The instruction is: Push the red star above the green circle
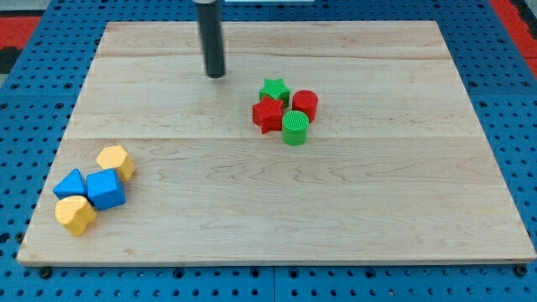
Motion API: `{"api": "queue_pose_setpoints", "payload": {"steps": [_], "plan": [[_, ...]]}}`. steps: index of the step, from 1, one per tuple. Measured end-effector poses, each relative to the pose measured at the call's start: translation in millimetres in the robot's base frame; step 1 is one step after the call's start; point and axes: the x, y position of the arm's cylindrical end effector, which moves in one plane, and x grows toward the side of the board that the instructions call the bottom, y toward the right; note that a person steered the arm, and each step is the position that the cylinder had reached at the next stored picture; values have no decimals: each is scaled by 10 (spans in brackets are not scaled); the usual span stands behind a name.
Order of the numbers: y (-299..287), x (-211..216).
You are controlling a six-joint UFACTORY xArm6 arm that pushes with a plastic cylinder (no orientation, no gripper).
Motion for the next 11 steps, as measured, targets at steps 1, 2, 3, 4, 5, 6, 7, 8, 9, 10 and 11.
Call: {"api": "queue_pose_setpoints", "payload": {"steps": [1,2,3,4,5,6,7,8,9,10,11], "plan": [[1004,-8],[1824,43],[2163,367],[2404,910],[1864,1493],[505,1559],[68,1272],[398,900],[1237,874],[1424,1031],[1395,1342]]}}
